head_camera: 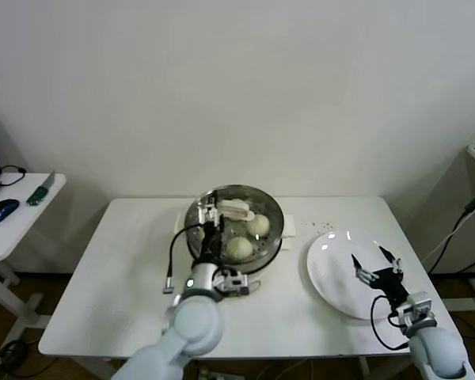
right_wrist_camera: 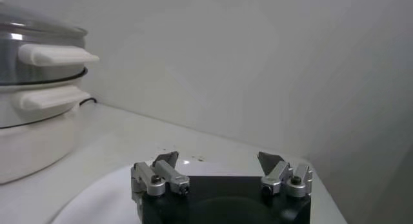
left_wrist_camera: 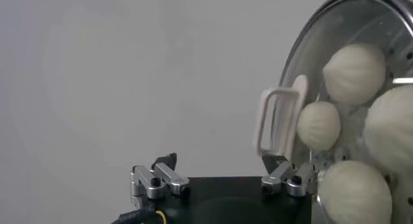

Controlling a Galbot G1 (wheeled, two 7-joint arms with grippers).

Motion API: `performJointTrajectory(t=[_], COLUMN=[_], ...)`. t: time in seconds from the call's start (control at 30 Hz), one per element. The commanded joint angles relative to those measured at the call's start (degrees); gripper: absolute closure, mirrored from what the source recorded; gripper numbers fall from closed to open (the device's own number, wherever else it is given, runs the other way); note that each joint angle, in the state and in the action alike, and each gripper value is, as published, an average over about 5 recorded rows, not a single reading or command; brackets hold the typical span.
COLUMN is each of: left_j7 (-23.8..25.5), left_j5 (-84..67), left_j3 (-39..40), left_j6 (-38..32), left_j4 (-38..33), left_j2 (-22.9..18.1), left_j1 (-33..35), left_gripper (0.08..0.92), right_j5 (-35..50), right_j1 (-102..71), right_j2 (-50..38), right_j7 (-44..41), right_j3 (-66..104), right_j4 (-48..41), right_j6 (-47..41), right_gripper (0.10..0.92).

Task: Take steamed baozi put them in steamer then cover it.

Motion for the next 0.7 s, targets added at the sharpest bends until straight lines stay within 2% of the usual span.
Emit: performJointTrajectory(t=[0.03, 0.17, 0.23, 0.43, 0.57, 0.7], left_j7=[-15.69, -25.41, -27.09, -26.79, -24.36, -21.17], left_j5=[-27.02, -43.89, -49.79, -66.64, -72.78, -77.21], left_j3=[-13.81, -25.65, -31.02, -44.77, -47.99, -48.59], left_j6=[-3.94, -16.23, -22.61, -38.65, -45.48, -48.24], left_j4=[-13.60, -15.07, -15.00, -11.28, -5.81, -2.78], left_j2=[6.86, 6.72, 5.81, 0.33, -3.74, -6.74], left_j1=[11.80, 18.83, 22.56, 33.20, 35.93, 36.57], left_gripper=[0.177, 0.177, 0.177, 0.177, 0.177, 0.177], right_j5=[0.67, 0.87, 0.92, 1.33, 1.81, 2.52], right_j1=[-0.31, -0.53, -0.62, -0.72, -0.65, -0.80], right_j2=[0.33, 0.68, 0.87, 1.64, 2.02, 2.36], right_j7=[-0.42, -0.95, -1.17, -1.67, -1.92, -2.19], right_j3=[0.45, 0.87, 0.90, 0.85, 0.80, 0.75], right_j4=[0.50, 0.54, 0.65, 0.84, 0.86, 1.10], right_j6=[0.05, 0.53, 0.74, 1.67, 2.75, 3.44], right_gripper=[0.203, 0.203, 0.203, 0.203, 0.203, 0.203])
